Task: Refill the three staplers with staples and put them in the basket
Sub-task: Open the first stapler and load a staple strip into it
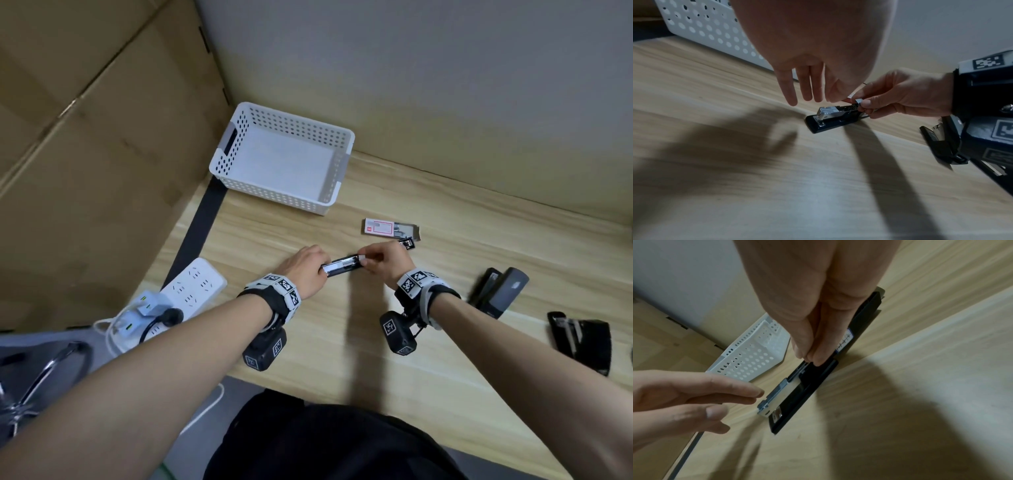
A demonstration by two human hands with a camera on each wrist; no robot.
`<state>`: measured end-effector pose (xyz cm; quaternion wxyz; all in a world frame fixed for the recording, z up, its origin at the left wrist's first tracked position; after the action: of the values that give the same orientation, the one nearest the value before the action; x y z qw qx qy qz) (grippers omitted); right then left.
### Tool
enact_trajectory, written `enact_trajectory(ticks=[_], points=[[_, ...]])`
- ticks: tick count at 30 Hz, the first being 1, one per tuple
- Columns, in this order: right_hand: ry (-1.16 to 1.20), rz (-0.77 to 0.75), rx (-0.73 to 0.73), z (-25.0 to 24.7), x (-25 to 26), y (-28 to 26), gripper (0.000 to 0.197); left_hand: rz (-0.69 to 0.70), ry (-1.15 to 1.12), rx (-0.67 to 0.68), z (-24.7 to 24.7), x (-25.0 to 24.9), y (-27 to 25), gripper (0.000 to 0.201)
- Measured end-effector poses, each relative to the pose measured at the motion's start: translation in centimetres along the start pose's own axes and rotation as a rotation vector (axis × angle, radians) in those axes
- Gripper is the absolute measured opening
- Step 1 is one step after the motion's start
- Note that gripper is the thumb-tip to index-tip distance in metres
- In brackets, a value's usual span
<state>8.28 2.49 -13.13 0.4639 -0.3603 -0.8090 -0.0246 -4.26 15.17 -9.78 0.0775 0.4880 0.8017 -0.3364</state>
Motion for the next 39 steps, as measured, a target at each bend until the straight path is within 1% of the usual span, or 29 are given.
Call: enact_trajectory(ticks=[2,5,7,10,13,20,24,29,32,35,39], points=[[-0.040,-0.053,0.008,-0.3,0.8,0.1,0.013,-0.001,0.000,-0.002,-0.1,0.2,0.0,0.026],[-0.183,-0.231,0.027,-0.5,2.6,0.1,0.012,-0.019,0.013,-0.008,0.0,0.5,0.2,0.028],[-0.274,-0.322,0.003,-0.5,3.4,0.0,0.011,-0.031,0.029,-0.020,0.2,0.4,0.5,0.031],[-0.320,-0.400,0.011,-0.1,3.6,0.0,0.011,-0.055,0.062,-0.027,0.7,0.4,0.9,0.034],[-0.339,-0.457,0.062,1.0,3.3,0.2,0.013,-0.057,0.108,-0.031,1.3,0.2,1.4,0.029],[-0.344,-0.501,0.044,1.3,2.9,0.3,0.014,-0.068,0.147,-0.084,1.2,0.3,1.8,0.013],[-0.341,-0.507,0.028,1.2,2.9,0.1,0.014,-0.081,0.159,-0.076,1.4,0.6,2.2,0.013],[-0.382,-0.509,0.037,1.4,2.8,0.1,0.017,-0.164,0.157,-0.058,2.4,1.9,3.4,0.017],[-0.399,-0.487,0.062,1.6,2.8,0.0,0.021,-0.175,0.165,-0.053,2.9,2.2,3.8,0.019],[-0.371,-0.411,0.099,1.1,2.9,-0.5,0.033,-0.176,0.169,-0.046,2.9,2.3,4.1,0.018],[-0.372,-0.375,0.040,-1.3,3.4,-1.8,0.036,-0.151,0.171,-0.028,2.8,2.0,4.3,0.014]])
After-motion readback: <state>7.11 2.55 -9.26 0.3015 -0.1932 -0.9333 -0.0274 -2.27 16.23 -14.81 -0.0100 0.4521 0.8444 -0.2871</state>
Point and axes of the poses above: each hand's wrist, its own y-axis towards the middle knuckle, its own z-axis out of the palm, x = y × z, the point moved 9 cm from there along y, towards the middle knuckle, and after that the axes turned 8 degrees about -z, right-handed, at the moved point
